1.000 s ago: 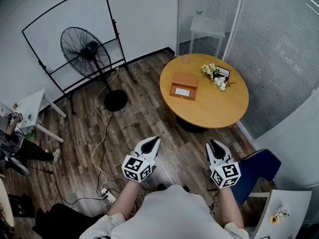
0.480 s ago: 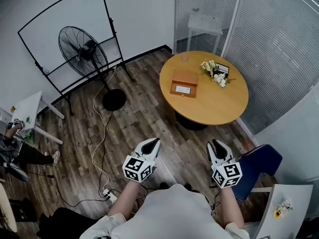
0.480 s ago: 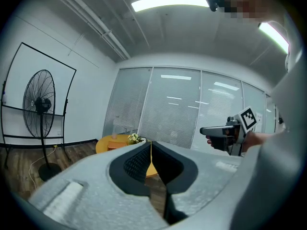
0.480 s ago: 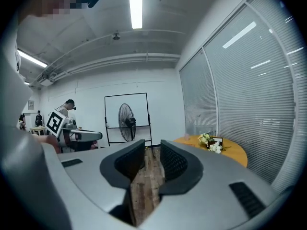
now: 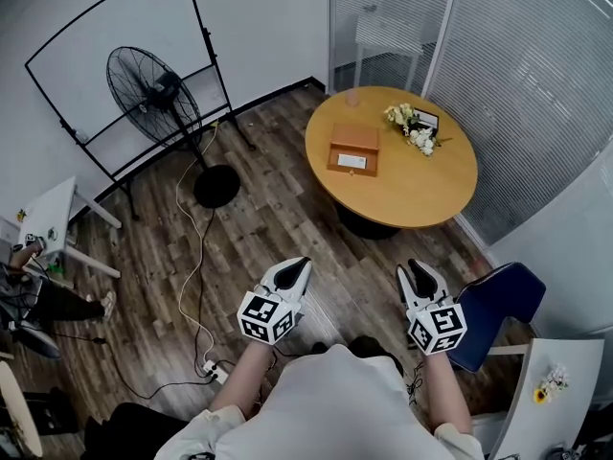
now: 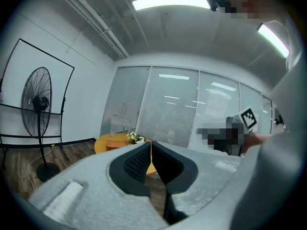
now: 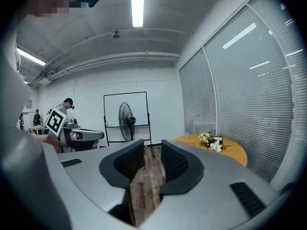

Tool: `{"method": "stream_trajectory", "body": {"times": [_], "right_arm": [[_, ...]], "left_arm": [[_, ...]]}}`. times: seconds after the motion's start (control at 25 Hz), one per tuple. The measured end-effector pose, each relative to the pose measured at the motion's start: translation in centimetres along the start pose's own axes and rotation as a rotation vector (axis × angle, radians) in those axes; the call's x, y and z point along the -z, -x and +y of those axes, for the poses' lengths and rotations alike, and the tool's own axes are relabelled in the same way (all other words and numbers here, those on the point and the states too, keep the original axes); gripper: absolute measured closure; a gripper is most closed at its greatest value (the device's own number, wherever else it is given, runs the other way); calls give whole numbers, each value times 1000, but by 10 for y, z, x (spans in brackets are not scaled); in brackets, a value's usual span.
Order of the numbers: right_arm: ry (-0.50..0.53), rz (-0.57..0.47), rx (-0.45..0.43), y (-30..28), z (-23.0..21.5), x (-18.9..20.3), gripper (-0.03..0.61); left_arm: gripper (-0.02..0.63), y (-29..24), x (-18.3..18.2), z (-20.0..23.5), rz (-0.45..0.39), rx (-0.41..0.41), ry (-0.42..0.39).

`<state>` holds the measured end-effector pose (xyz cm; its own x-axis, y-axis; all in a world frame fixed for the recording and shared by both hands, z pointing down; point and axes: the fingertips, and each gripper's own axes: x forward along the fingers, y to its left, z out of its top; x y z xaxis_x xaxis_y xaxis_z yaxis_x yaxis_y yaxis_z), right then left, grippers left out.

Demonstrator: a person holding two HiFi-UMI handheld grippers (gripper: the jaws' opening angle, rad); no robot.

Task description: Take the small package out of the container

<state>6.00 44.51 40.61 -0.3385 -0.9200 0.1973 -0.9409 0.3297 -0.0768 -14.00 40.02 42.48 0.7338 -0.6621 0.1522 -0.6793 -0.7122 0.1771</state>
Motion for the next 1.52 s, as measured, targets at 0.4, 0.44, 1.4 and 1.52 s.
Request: {"method": "stream_trajectory", "body": {"times": [0.4, 0.44, 1.4, 1.52], "right_arm": [[-8, 25, -1, -31, -31, 6, 480], [-8, 28, -5, -37, -36, 6, 480], [-7, 94, -156, -199, -200, -6, 480], [-5, 93, -173, -212, -214, -7, 480]], "left_arm": [[594, -40, 3, 11, 17, -2, 4], [594, -47, 2, 14, 17, -5, 2], [594, -236, -25, 76, 75, -149, 29], [594, -253, -26, 79, 69, -172, 48]]}}
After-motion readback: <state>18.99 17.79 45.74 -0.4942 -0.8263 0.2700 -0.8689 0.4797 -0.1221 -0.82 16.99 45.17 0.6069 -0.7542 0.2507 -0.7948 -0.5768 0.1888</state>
